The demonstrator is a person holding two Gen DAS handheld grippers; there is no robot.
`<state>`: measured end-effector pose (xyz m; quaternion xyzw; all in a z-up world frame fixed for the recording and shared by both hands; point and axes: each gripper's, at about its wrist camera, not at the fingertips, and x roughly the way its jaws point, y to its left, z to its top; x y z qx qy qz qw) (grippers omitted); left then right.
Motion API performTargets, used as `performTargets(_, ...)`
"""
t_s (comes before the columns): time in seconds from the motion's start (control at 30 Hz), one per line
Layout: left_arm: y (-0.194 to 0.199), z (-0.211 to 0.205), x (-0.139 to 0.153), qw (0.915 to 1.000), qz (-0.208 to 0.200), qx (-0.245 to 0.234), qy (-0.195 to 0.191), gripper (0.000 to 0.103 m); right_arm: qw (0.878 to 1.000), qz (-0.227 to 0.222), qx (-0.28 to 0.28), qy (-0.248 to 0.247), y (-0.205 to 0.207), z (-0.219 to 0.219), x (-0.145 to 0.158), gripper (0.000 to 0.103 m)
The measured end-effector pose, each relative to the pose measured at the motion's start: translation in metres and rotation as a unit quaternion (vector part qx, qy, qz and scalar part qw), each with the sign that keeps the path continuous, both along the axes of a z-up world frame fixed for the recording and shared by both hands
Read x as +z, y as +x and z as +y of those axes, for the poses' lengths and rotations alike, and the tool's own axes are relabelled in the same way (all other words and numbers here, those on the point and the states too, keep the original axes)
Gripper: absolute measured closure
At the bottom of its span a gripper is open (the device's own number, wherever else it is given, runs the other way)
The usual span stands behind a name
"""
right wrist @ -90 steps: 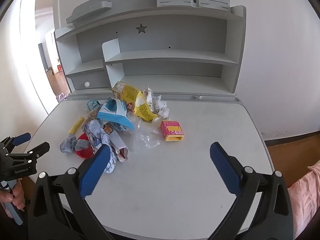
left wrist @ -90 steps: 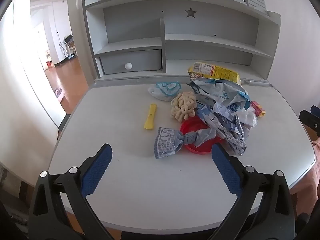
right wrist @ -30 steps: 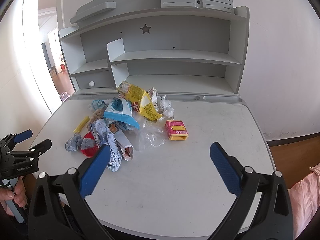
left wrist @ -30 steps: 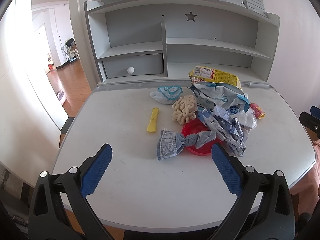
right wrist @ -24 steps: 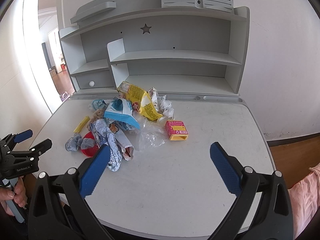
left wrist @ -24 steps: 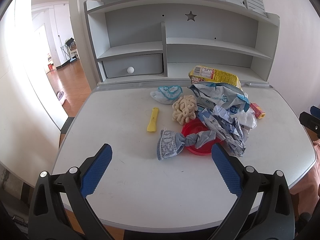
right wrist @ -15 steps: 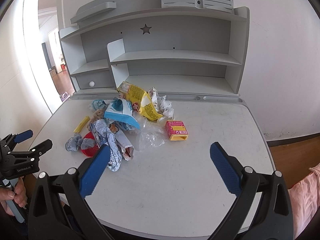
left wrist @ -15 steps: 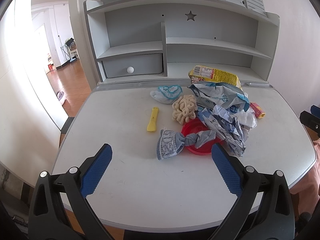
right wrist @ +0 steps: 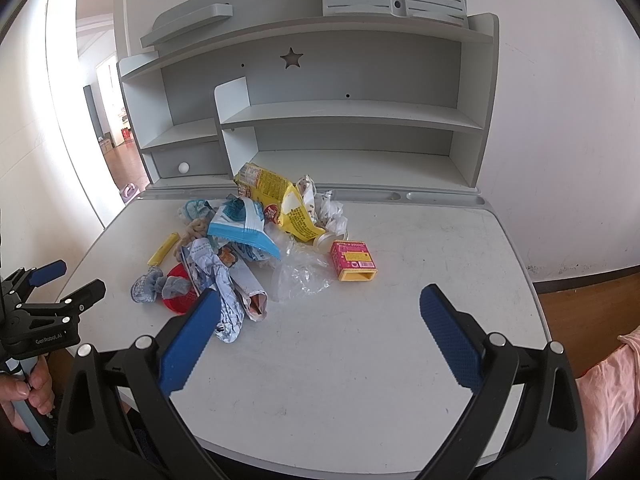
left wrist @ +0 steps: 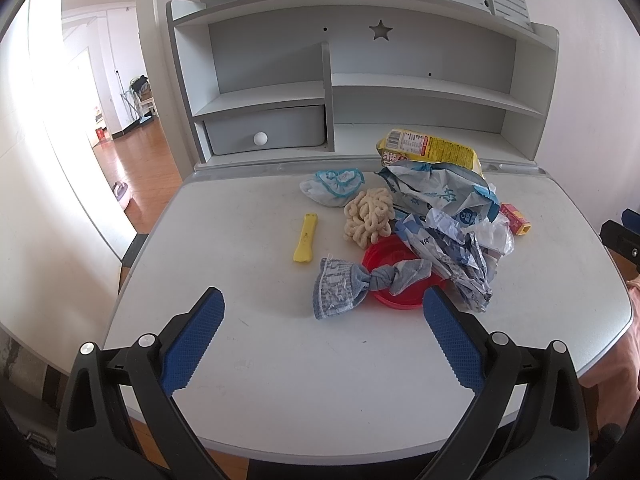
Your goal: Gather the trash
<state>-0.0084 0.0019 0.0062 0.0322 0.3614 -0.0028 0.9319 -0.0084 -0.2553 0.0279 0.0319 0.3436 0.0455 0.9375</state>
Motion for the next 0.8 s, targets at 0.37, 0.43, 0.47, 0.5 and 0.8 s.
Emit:
performTargets(0.37, 0.005, 0.005, -0.003, 1.0, 0.007, 0.005, 0.001, 0.006, 1.0, 0.0, -0.001, -0.001, 0.0, -0.001, 0.0, 0.007)
performTargets(0.43, 0.011, 0.01, -0.005, 0.9999, 0.014, 0.005, -0.003, 0.006, 1.0, 0.003, -0.003, -0.001, 0.002, -0.003, -0.002, 0.007)
performTargets(0.47, 0.015, 0.013, -0.006, 0.9998, 0.018, 0.004, -0.005, 0.006, 1.0, 0.004, -0.004, -0.001, 0.003, -0.005, -0.002, 0.007)
performTargets(0.5, 0.019, 0.016, -0.007, 0.9997, 0.023, 0.0, -0.008, 0.006, 1.0, 0.005, -0.004, 0.0, 0.004, -0.006, -0.003, 0.007)
performTargets(0.8, 0.108, 0.037, -0.03, 0.9955, 0.093, -0.011, -0.016, 0.006, 1.0, 0.024, -0.011, 0.006, 0.016, -0.021, -0.017, 0.007)
